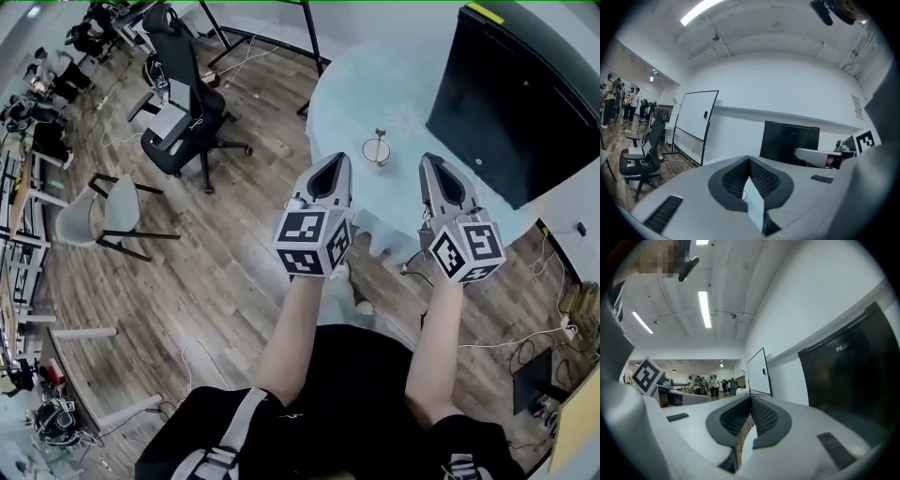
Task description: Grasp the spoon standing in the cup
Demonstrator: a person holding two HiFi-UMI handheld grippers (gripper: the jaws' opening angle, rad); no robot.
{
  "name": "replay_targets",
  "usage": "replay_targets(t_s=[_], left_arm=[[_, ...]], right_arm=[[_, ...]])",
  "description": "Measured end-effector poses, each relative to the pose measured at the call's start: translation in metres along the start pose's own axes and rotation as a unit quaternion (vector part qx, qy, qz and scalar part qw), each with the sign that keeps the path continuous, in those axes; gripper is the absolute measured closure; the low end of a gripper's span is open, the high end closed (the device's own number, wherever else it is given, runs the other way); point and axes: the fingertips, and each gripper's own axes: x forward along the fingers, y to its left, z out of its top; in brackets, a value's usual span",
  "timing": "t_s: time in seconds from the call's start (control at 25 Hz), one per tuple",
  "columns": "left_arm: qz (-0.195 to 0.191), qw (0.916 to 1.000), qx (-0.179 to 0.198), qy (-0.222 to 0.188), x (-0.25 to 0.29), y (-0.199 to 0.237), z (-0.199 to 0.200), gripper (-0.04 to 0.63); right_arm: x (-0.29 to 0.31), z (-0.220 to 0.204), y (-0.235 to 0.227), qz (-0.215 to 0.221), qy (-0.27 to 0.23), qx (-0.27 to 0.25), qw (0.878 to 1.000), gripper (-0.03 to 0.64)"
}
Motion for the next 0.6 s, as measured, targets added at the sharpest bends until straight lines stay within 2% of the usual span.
replay_targets(t_s=[0.32, 0.52, 0.6], left_arm=[[-0.003, 0.9995, -0.019, 0.025, 0.063, 0.016, -0.017, 0.586], [-0.007, 0.9978, -0.016, 0.063, 0.099, 0.031, -0.044, 0.586], [-0.010, 0.9968, -0.010, 0.078, 0.107, 0.036, -0.056, 0.586]], right_arm=[[0.036, -0.016, -0.036, -0.007, 0.024, 0.001, 1.000, 0.612], [0.071, -0.055, -0.035, 0.010, 0.060, 0.016, 0.998, 0.610], [0.083, -0.069, -0.036, 0.015, 0.072, 0.028, 0.997, 0.566]])
